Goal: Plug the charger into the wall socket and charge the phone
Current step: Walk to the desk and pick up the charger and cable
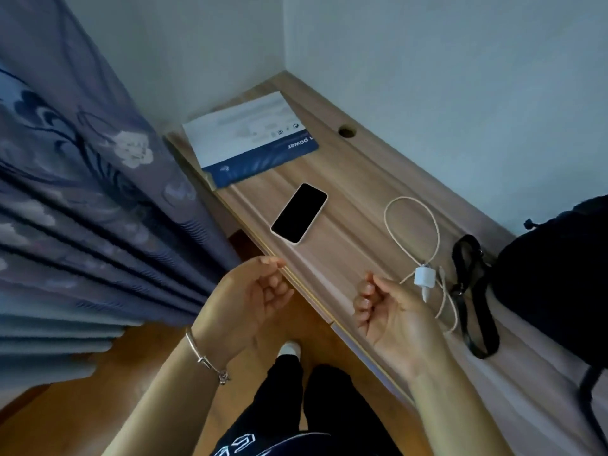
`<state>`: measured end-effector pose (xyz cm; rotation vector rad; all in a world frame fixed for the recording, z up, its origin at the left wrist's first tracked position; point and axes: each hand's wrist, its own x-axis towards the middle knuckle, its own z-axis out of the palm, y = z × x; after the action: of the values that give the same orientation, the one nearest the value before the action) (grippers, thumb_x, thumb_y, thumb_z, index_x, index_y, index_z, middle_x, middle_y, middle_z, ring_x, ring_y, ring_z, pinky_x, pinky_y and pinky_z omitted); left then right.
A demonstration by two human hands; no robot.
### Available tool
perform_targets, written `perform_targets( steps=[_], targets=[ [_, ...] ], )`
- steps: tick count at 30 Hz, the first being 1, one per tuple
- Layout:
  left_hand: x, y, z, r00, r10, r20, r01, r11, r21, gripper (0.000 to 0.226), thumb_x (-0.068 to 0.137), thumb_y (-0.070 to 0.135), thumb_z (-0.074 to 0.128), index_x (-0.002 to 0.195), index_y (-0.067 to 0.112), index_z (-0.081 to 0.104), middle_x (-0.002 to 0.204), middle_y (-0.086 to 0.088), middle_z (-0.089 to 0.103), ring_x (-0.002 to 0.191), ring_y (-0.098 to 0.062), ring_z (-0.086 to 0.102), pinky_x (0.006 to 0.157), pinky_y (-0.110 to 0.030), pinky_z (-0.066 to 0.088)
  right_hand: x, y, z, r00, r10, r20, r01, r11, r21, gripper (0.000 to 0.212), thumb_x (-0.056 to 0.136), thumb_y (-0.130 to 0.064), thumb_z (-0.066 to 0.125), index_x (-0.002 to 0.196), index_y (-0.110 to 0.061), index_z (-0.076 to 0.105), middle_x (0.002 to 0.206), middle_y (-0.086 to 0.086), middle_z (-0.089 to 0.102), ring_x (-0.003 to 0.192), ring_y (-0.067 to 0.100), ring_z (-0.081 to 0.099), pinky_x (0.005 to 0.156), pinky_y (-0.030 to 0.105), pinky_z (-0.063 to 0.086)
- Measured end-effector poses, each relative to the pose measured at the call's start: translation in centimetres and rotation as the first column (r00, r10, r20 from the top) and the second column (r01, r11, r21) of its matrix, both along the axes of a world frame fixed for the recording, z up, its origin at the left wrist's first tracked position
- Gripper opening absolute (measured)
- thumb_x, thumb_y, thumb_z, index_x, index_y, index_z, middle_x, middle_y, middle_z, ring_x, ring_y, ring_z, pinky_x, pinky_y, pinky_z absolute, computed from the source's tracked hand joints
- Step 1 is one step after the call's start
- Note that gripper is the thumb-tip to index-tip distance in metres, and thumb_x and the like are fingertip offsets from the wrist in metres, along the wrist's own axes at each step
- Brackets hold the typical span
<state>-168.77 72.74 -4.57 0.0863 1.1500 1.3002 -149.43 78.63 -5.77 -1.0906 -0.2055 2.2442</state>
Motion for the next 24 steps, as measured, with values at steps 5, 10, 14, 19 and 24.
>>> perform_targets(
  steps=[5,10,14,19,24],
  targets=[
    [-1.8,3.5,-0.6,0.991,-0.131,0.034,0.132,0.991,-0.03,0.019,0.092,0.01,0.042,0.081,0.01,0.057,0.053,0.003,0.047,0.056,-0.011,0.053,0.075,-0.029,0.052,-0.8,0.9,-0.1,0.991,-0.129,0.038,0.13,0.991,-0.017,0.01,0.076,-0.017,0.058,0.072,-0.013,0.067,0.062,-0.003,0.052,0.051,0.009,0.047,0.046,0.018,0.04],
    [-2.2,6.7,-1.4,0.982,-0.19,0.024,0.191,0.98,-0.056,0.018,0.093,0.01,0.042,0.087,0.009,0.059,0.053,0.003,0.049,0.054,-0.009,0.055,0.075,-0.03,0.051,-0.7,2.4,-0.4,0.975,-0.217,0.047,0.22,0.974,-0.057,0.008,0.074,-0.016,0.058,0.075,-0.011,0.064,0.063,-0.002,0.052,0.051,0.009,0.047,0.045,0.019,0.041],
    [-1.4,9.4,-1.8,0.973,-0.227,0.051,0.23,0.971,-0.066,0.016,0.091,0.009,0.043,0.086,0.01,0.058,0.052,0.003,0.05,0.052,-0.009,0.055,0.07,-0.028,0.053,0.1,4.1,-0.5,0.963,-0.26,0.067,0.264,0.962,-0.073,0.007,0.07,-0.016,0.06,0.076,-0.012,0.062,0.062,-0.002,0.053,0.05,0.009,0.047,0.045,0.018,0.041],
    [0.6,12.9,-2.3,0.956,-0.288,0.051,0.291,0.952,-0.098,0.019,0.092,0.008,0.041,0.082,0.01,0.056,0.049,0.004,0.048,0.049,-0.009,0.053,0.066,-0.025,0.054,1.9,6.7,-0.7,0.947,-0.291,0.135,0.3,0.953,-0.05,0.004,0.078,-0.015,0.057,0.075,-0.013,0.06,0.061,-0.003,0.052,0.05,0.009,0.047,0.044,0.017,0.041],
    [2.3,16.0,-2.7,0.95,-0.301,0.08,0.308,0.946,-0.1,0.015,0.091,0.009,0.043,0.082,0.011,0.055,0.051,0.004,0.049,0.049,-0.009,0.053,0.068,-0.026,0.053,4.5,9.0,-1.4,0.923,-0.326,0.207,0.346,0.936,-0.069,0.025,0.091,-0.012,0.048,0.07,-0.013,0.062,0.06,-0.003,0.054,0.051,0.009,0.046,0.049,0.018,0.038]
  ],
)
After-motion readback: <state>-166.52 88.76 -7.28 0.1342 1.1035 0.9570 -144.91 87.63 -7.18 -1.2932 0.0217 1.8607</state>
